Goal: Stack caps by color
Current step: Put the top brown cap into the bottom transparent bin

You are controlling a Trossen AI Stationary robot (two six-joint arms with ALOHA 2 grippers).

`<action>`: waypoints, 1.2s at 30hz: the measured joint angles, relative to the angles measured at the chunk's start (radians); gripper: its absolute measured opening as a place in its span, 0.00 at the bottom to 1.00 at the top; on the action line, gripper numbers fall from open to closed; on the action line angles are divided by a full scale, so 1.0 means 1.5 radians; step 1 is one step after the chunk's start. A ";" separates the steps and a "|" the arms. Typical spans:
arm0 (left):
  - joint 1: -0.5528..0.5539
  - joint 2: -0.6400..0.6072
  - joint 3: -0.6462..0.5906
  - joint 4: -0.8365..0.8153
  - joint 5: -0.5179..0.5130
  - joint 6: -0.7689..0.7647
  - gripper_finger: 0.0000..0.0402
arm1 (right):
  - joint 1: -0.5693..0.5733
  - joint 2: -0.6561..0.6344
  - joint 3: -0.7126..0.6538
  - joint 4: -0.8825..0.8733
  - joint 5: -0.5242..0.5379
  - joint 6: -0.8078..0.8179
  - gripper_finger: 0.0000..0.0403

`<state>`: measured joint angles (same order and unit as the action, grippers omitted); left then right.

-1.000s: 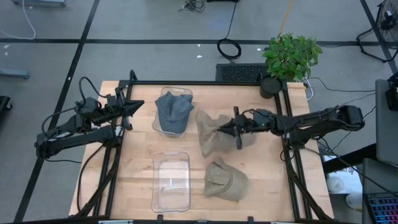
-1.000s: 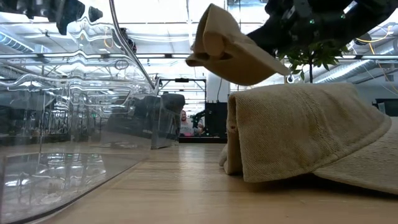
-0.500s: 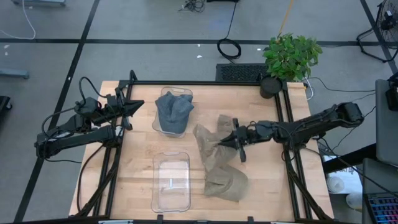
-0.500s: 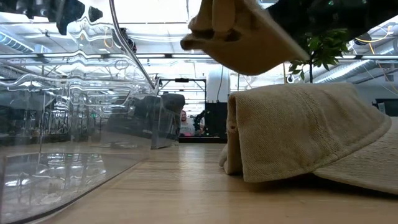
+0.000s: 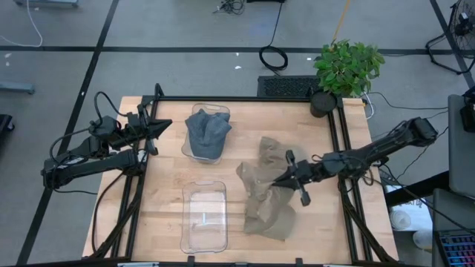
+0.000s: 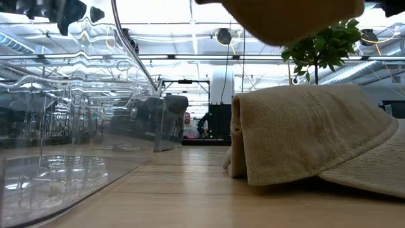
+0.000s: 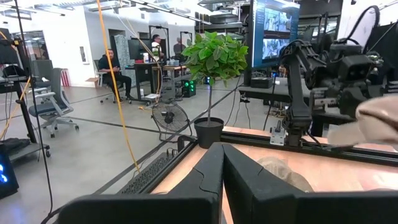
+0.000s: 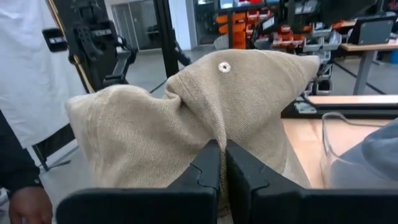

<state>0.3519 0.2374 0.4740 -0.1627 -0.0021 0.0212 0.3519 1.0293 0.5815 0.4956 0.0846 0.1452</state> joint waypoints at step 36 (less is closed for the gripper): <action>0.000 0.000 0.000 0.000 0.000 0.000 0.04 | -0.103 -0.235 0.123 -0.322 0.118 -0.090 0.00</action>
<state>0.3520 0.2371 0.4740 -0.1631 -0.0017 0.0216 0.1974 0.6771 0.7658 0.0129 0.2619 0.0095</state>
